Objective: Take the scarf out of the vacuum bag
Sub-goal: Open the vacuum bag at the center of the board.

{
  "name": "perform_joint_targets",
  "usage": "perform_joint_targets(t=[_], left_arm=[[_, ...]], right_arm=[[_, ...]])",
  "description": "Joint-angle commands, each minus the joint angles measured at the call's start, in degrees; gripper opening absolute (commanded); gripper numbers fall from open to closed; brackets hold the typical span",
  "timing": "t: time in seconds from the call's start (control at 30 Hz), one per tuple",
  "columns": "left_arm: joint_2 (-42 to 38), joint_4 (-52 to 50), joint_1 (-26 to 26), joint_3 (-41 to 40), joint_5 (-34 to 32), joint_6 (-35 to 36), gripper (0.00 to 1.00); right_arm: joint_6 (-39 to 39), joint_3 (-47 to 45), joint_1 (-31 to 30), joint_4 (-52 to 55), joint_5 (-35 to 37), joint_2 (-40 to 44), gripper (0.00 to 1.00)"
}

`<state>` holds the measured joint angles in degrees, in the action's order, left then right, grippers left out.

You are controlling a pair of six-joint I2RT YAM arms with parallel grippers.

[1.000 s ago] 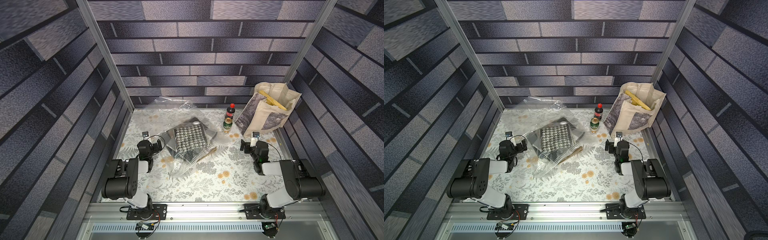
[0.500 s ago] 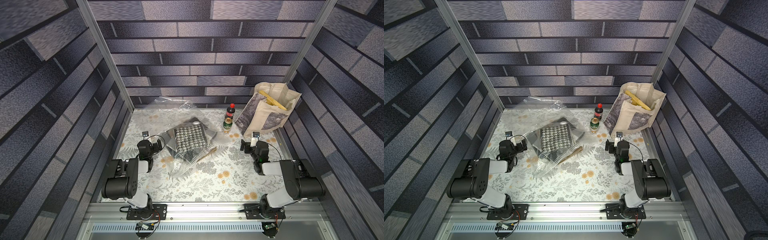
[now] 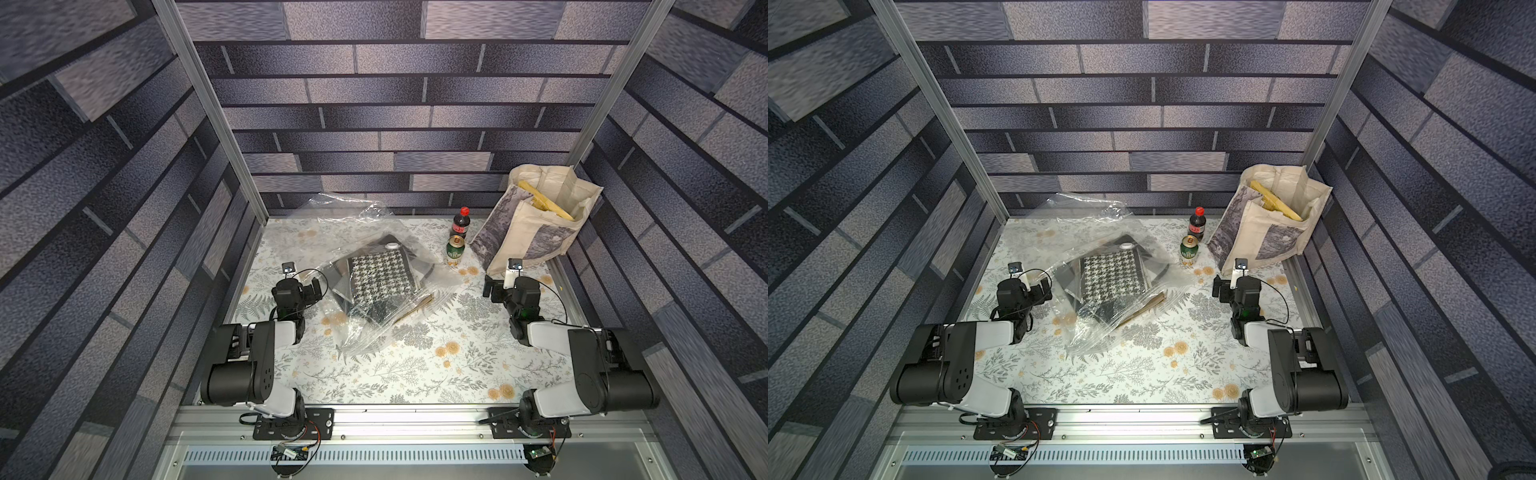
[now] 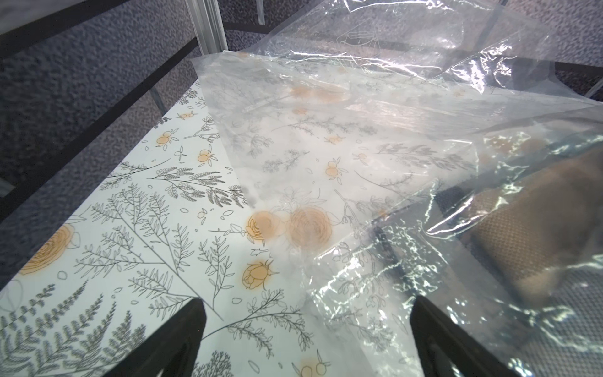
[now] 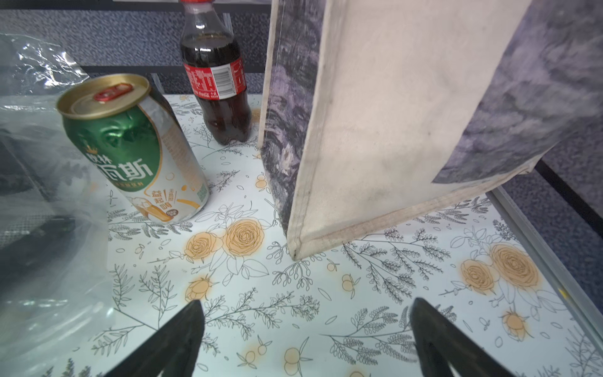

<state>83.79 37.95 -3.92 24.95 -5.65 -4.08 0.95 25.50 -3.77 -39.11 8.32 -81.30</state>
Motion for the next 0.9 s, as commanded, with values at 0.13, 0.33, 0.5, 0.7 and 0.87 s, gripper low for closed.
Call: perform_joint_targets(t=[0.13,0.33,0.5,0.7,0.87], left_arm=[[-15.63,-26.79,0.69,7.05,-11.42,-3.09,1.0],[-27.96,-43.3,0.53,10.88,-18.35,-12.64,1.0],[-34.52,-56.87,-0.22,17.57,-11.14,-18.84,1.0],[-40.43,-65.57,0.92,23.24,0.56,-20.53,1.0],[-46.46,-61.64,4.29,20.43,8.66,-25.12,1.0]], right_arm=[[-0.49,2.91,-4.0,15.85,4.07,10.14,1.0],[-6.33,3.7,-6.87,30.58,4.39,20.64,1.0],[-13.0,10.95,-8.9,50.28,2.27,24.64,1.0],[-21.6,16.07,-10.77,64.09,1.75,24.52,1.0],[-22.4,16.26,-13.82,67.05,-2.67,24.87,1.0]])
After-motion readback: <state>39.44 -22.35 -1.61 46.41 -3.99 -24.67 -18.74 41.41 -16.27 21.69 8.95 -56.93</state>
